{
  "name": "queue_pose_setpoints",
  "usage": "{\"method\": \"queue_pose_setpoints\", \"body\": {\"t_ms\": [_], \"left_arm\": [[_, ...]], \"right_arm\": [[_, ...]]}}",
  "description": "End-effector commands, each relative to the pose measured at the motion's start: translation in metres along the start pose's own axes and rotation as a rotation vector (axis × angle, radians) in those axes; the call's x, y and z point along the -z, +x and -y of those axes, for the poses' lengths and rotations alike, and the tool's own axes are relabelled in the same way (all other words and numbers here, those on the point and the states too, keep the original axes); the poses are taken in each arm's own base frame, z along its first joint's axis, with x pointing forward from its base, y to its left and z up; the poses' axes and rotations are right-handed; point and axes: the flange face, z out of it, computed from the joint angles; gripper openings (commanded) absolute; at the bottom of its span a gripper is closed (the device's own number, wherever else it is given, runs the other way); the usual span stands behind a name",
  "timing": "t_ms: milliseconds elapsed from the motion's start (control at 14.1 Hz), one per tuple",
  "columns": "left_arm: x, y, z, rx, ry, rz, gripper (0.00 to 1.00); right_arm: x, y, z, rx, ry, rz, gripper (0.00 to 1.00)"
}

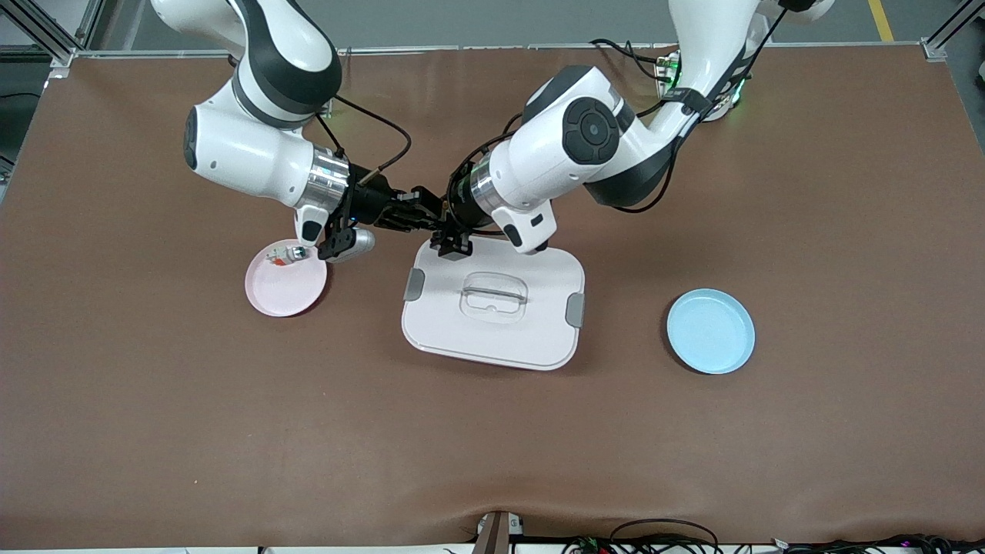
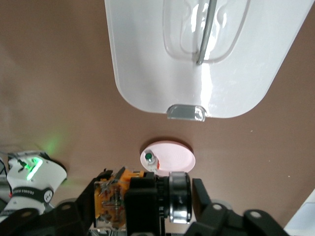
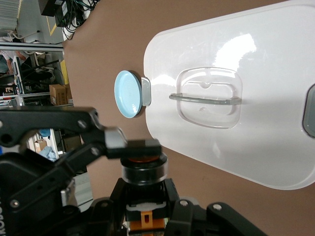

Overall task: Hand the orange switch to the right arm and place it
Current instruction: 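Close the right gripper on the switch while the left gripper opens, then carry the switch with the right gripper while the left gripper withdraws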

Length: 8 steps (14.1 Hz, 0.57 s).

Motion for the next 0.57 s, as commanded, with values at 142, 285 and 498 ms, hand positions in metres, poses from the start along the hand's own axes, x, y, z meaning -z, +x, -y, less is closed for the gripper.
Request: {"method": "queue_pose_setpoints", "body": {"t_ms": [142,285,498], "left_arm": [[0.072,0.019,-0.008,-0.108,-0.060,-0.103,1.00],[0.104,0.034,-0.008,-0.211,-0.047,-0.154,1.00],[0.139,0.080,-0.010,-0.342,0.040,-0.282,1.00]], "right_arm": [[0.006,0.007,0.005,0.023,0.007,-0.008,0.00],[0.015,0.013,0.002,0.116,-0.056,-0.021,0.00],[0.043,0.027,-0.005,0.407,-0.264,0.030,0.00]]}}
